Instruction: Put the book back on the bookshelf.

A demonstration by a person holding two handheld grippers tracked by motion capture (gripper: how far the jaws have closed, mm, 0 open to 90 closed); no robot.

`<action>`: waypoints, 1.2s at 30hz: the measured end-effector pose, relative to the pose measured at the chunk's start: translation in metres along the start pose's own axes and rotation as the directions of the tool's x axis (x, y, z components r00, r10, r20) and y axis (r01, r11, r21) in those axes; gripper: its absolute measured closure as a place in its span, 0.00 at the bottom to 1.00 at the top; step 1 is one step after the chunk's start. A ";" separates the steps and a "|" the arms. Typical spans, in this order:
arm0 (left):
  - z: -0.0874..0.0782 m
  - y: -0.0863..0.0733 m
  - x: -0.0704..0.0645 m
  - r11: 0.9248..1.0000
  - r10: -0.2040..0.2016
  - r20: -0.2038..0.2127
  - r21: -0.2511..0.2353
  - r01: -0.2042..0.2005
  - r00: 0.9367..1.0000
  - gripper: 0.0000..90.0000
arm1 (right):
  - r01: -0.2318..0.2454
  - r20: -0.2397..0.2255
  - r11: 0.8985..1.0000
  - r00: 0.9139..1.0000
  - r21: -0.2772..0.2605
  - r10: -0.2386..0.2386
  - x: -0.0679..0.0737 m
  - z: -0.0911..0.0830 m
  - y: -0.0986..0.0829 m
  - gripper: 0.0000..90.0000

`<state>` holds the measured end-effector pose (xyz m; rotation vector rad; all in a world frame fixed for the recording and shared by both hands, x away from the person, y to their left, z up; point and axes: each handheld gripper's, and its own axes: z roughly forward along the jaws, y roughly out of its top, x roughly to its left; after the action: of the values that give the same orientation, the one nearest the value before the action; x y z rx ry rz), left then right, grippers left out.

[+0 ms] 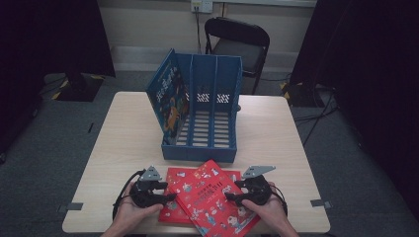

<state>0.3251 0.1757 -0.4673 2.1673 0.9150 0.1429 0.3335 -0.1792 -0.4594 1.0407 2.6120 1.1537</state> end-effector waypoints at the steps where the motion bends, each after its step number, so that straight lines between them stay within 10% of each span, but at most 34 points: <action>1: 0.001 0.001 0.000 1.000 -0.005 -0.004 -0.005 0.005 1.000 0.49 | -0.004 0.002 1.000 1.000 -0.002 0.004 0.001 -0.001 -0.002 0.42; 23: 0.018 0.023 0.035 0.997 -0.073 -0.027 -0.032 0.073 0.997 0.48 | -0.001 0.001 1.000 1.000 -0.020 0.001 0.029 -0.012 -0.022 0.38; 36: 0.017 0.013 0.002 0.998 -0.035 0.085 -0.041 0.038 0.996 0.48 | -0.022 0.007 0.999 1.000 -0.032 0.023 0.010 0.005 0.002 0.34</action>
<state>0.3402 0.1601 -0.4704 2.0995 0.8949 0.0519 0.3290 -0.1689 -0.4602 1.0689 2.5734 1.1901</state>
